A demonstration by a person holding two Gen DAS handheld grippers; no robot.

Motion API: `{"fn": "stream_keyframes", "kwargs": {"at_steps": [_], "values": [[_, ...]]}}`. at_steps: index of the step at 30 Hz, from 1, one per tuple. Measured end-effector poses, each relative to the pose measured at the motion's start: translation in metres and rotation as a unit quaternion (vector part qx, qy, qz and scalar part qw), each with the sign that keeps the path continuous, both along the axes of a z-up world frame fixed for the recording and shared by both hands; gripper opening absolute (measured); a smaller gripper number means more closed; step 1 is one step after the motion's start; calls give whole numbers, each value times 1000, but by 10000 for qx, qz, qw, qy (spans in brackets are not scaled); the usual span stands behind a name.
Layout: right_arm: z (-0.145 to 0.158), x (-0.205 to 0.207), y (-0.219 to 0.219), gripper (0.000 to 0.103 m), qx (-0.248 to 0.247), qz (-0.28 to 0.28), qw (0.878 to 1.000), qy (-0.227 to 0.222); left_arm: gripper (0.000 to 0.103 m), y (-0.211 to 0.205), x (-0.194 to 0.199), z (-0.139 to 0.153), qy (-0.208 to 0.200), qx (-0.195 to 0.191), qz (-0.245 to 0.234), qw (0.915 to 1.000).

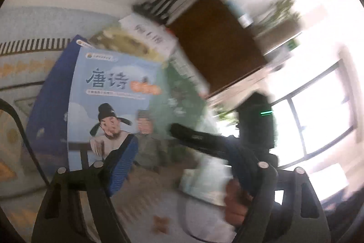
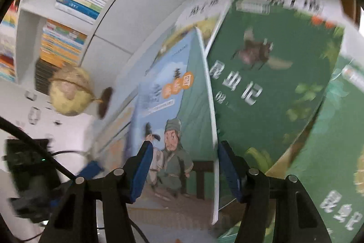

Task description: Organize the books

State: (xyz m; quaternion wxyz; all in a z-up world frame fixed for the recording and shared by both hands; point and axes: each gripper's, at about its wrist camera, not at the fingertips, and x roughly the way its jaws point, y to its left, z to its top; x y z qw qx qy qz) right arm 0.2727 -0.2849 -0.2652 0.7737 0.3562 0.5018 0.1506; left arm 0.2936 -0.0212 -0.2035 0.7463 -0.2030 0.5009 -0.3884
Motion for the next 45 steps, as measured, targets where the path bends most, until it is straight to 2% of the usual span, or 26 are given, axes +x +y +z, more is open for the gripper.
{"fn": "stream_keyframes", "kwargs": {"at_steps": [1,2,3,5,6,8,10,13,16,20,22,23,24,26,27,28,29,32,33,35,37,39,40,43,45], "values": [[0,0,1,58,31,10,10000,0,55,-7,5,-9,85,146,-23,9999],[1,-1,3,58,-6,29,10000,-15,52,-12,10,-18,227,307,-18,9993],[2,0,5,56,-107,70,9999,-16,52,-13,14,-25,396,345,6,9986],[4,-1,6,56,-165,93,9998,1,53,-6,13,-24,326,494,164,9981],[6,-2,8,56,-232,90,9997,11,57,1,13,-21,177,797,342,9961],[8,-1,9,56,-406,155,9991,-19,76,12,15,-21,42,1403,643,9880],[10,1,13,56,-570,227,9981,-18,80,22,21,-26,49,1669,768,9830],[12,4,17,56,-720,288,9970,-3,79,27,29,-41,283,1960,818,9768],[13,5,22,57,-846,348,9958,-10,84,22,27,-44,117,2009,733,9768],[12,7,25,57,-813,427,9958,21,87,9,21,-46,178,1662,414,9851],[9,7,25,59,-625,462,9970,63,87,4,20,-46,170,1686,407,9847],[9,8,25,59,-642,439,9970,60,87,7,20,-46,246,1554,452,9865],[10,8,27,60,-713,448,9964,29,87,13,18,-42,347,1338,540,9889],[10,8,27,60,-768,472,9959,-26,87,38,8,-14,276,198,805,9962],[9,7,25,60,-710,480,9963,-52,87,44,6,-4,189,-282,789,9963],[8,6,22,60,-615,477,9969,-81,87,46,6,2,169,-565,739,9955],[6,5,18,60,-506,456,9976,-102,87,47,7,2,192,-679,720,9949],[0,4,6,60,-57,338,9994,-87,87,47,19,-26,483,-404,1023,9928],[-1,4,0,60,70,234,9997,-60,87,47,25,-42,702,-353,1129,9905],[-1,3,-6,62,91,98,9999,-77,87,41,29,-58,995,-553,1208,9861],[1,3,-10,65,68,23,9999,-105,87,37,28,-58,1050,-802,1173,9843],[2,4,-11,67,75,28,9999,-135,87,23,26,-61,1363,-1312,879,9780],[2,4,-10,67,64,37,9999,-146,87,17,22,-61,1410,-1336,787,9778],[4,5,-5,67,-54,94,9998,-184,87,2,14,-59,1285,-1023,652,9843],[5,6,-5,67,-73,72,9998,-186,81,7,17,-66,1478,-1231,742,9785]]}}
